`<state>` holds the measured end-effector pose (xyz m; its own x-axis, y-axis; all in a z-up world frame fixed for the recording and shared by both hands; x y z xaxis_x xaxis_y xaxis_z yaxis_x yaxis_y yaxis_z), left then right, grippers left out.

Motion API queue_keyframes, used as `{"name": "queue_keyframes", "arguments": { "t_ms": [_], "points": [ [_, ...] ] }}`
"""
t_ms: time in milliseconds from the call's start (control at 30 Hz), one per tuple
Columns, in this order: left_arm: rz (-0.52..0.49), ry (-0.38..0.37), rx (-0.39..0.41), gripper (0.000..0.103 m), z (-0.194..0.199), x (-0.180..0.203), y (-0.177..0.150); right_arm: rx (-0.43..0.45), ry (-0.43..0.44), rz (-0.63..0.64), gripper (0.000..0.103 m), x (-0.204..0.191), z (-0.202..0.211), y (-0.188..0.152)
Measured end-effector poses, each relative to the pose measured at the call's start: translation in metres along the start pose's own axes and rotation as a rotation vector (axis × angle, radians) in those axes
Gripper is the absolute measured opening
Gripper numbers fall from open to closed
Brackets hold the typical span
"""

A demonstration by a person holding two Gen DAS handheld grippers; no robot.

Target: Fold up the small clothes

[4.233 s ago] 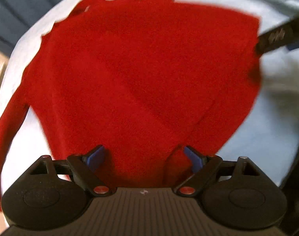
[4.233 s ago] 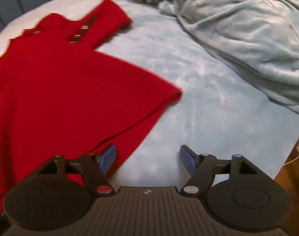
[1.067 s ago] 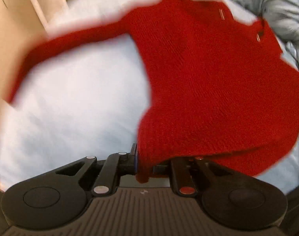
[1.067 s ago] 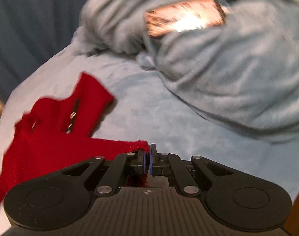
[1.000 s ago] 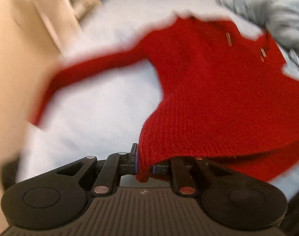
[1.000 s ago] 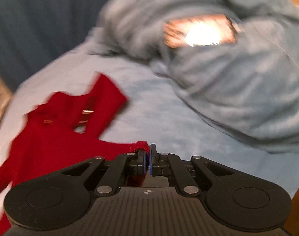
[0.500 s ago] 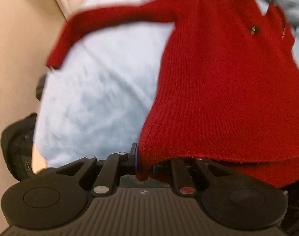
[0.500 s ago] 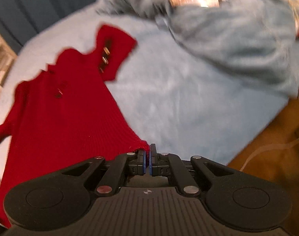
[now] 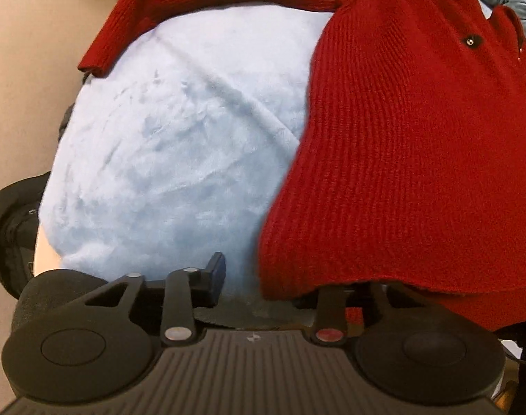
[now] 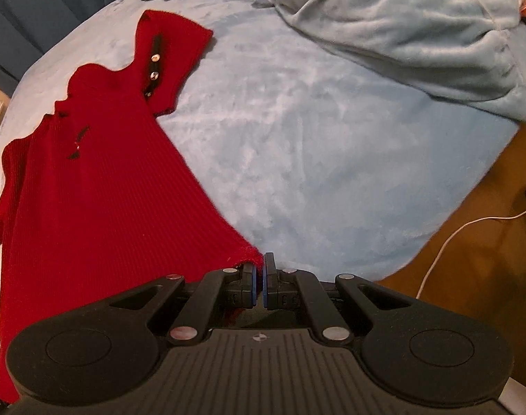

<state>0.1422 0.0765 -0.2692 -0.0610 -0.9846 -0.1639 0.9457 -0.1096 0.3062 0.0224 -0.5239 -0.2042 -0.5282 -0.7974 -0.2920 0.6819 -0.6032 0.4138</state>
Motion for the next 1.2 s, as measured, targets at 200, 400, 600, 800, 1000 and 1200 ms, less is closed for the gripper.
{"name": "queue_keyframes", "arguments": {
  "t_ms": [200, 400, 600, 800, 1000, 1200],
  "points": [
    [0.071, -0.031, -0.037, 0.023, -0.004, 0.001, 0.005, -0.102, 0.063, -0.095, 0.012, -0.003, -0.041, -0.005],
    [0.174, -0.076, -0.087, 0.023, -0.014, -0.013, 0.016, -0.155, -0.026, -0.007, 0.046, -0.01, -0.054, -0.013],
    [0.135, -0.069, -0.084, 0.015, -0.013, -0.008, 0.019, -0.162, -0.043, 0.113, 0.007, -0.012, -0.052, -0.035],
    [0.137, -0.111, 0.124, 0.007, 0.077, -0.019, 0.048, 0.006, 0.045, 0.114, 0.006, -0.039, 0.009, -0.004],
    [0.149, -0.157, 0.415, 0.007, 0.216, -0.05, 0.081, 0.344, 0.212, 0.081, 0.001, -0.058, 0.164, 0.066],
    [0.114, -0.178, 0.583, 0.007, 0.302, -0.059, 0.092, 0.539, 0.259, 0.118, 0.001, -0.066, 0.266, 0.073]
  ]
}}
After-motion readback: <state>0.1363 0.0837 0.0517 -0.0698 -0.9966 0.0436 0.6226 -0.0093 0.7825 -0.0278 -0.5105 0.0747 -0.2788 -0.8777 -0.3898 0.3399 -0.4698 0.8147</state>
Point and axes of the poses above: each gripper's, at about its wrist camera, not at the fingertips, and z roughly against the way its jaws point, x to its right, y to its top, the point moved 8 cm from there along -z, roughly the way its jaws point, and after that the axes turned 5 degrees about y, right-handed, at the moved point
